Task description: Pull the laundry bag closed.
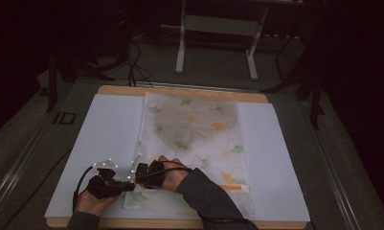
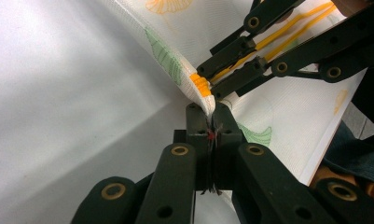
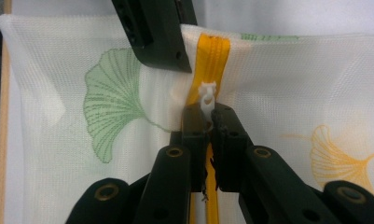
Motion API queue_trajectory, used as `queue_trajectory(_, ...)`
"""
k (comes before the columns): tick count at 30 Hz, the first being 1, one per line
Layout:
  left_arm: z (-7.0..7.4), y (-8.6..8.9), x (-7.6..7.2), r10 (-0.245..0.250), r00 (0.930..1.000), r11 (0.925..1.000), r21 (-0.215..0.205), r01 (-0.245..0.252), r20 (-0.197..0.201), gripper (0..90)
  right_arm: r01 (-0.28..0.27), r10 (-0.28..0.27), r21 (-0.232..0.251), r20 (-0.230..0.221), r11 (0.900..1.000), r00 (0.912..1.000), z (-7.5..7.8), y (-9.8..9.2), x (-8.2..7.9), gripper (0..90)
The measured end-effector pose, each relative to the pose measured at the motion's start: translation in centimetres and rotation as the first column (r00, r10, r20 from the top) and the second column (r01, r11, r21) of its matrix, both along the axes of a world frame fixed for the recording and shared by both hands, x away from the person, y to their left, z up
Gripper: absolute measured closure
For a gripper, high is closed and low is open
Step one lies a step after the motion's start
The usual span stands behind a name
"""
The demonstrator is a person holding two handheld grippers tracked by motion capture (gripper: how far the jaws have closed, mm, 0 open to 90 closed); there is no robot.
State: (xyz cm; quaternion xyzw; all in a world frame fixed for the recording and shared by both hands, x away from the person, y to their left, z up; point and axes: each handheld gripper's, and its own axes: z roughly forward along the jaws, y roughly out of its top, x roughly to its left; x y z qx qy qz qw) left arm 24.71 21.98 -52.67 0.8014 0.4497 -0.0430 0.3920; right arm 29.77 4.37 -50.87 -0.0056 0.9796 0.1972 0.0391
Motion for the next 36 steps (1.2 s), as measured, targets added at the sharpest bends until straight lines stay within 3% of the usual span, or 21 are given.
queue_trajectory(15, 0.0, 0.2, -0.1, 0.001, 1.0000, 0.9999, -0.013, -0.001, 0.001, 88.6, 0.003, -0.002, -0.042, 0.028, 0.999, 0.9996, 0.2, -0.7, -0.4, 85.4)
queue_trajectory(36, 0.0, 0.2, -0.1, 0.001, 1.0000, 0.9998, -0.018, -0.001, 0.001, 88.7, 0.028, -0.027, -0.078, 0.014, 0.997, 0.9995, 0.6, -2.0, -0.5, 85.9)
